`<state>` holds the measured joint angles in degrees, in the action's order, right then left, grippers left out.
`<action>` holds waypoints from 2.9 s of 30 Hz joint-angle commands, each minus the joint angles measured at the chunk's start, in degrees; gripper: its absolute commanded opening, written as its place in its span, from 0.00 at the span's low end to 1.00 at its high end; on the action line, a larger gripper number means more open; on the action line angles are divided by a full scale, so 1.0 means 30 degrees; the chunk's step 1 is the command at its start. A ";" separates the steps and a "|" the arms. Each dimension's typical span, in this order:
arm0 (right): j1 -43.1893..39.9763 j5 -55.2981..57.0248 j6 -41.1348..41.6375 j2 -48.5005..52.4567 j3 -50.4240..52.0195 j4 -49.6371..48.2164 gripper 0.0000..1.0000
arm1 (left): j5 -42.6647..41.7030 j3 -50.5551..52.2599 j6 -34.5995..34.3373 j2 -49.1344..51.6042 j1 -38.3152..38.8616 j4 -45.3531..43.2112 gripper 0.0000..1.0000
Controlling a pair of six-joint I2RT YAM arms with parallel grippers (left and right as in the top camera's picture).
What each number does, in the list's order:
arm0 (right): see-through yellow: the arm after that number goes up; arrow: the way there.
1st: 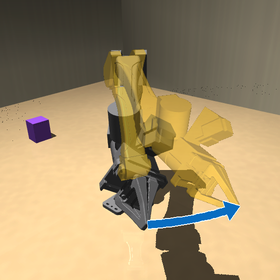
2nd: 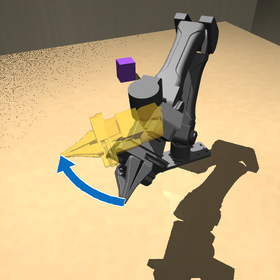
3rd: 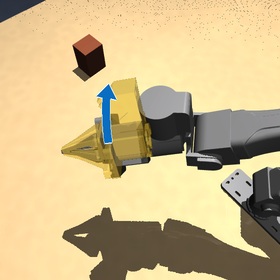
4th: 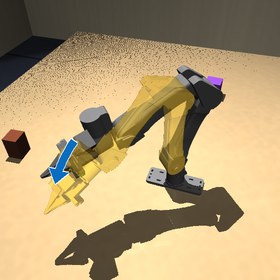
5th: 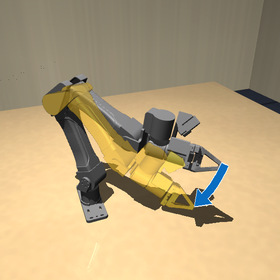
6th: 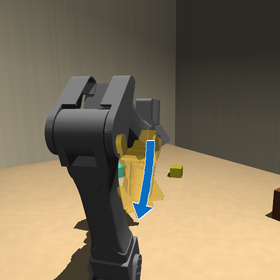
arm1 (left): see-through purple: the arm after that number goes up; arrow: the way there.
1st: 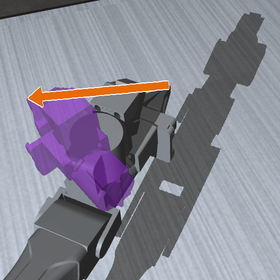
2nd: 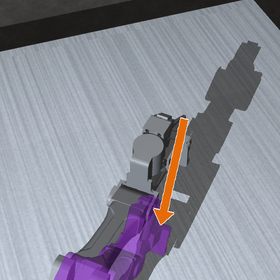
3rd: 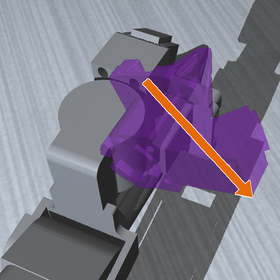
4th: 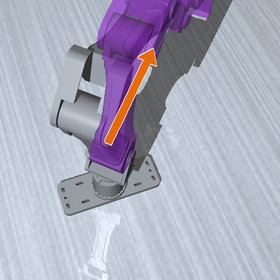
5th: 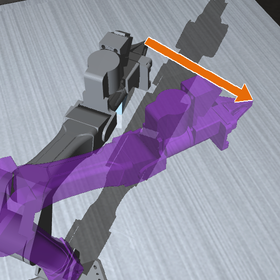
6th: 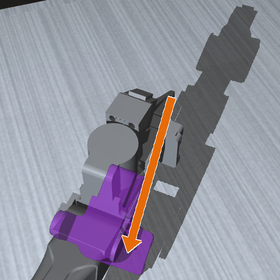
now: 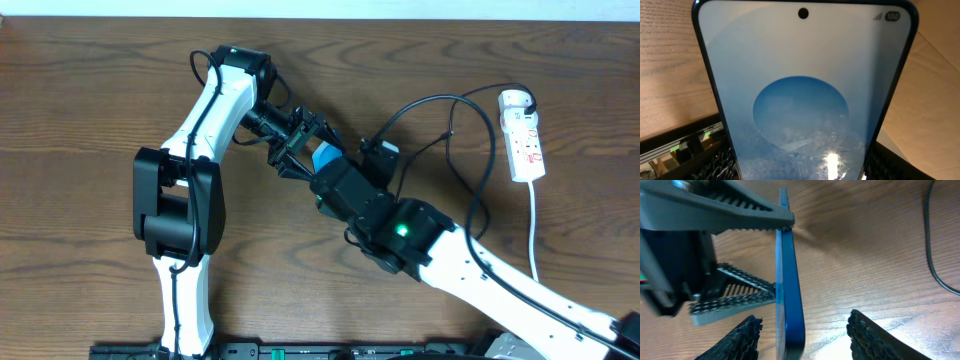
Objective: Plug charger to phone and switch on socket
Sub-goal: 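Close the right gripper on the phone's side edge, then open the left gripper, release the phone, and pull the left arm back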
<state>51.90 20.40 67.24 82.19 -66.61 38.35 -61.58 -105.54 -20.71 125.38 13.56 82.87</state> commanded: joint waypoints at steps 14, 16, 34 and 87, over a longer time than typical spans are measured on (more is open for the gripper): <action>0.0131 0.0721 0.1217 0.1749 -0.0372 -0.1515 0.39 | -0.0765 -0.0182 0.0328 -0.0328 -0.0066 0.0138 0.76; 0.0131 0.0721 0.1217 0.1749 -0.0372 -0.1581 0.35 | -0.0758 -0.0182 0.0328 -0.0328 -0.0066 0.0138 0.76; 0.0102 0.0721 0.1195 0.1749 -0.0372 -0.1792 0.05 | -0.0758 -0.0182 0.0335 -0.0328 -0.0087 0.0138 0.76; -0.0444 0.1494 -0.2382 -0.2310 -0.0364 0.1239 0.01 | 1.2961 0.0255 0.2790 -2.2287 -0.8663 0.3570 0.94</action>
<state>51.11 23.79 63.99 76.27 -66.81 42.39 -29.85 -105.56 -13.04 63.24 -12.43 92.07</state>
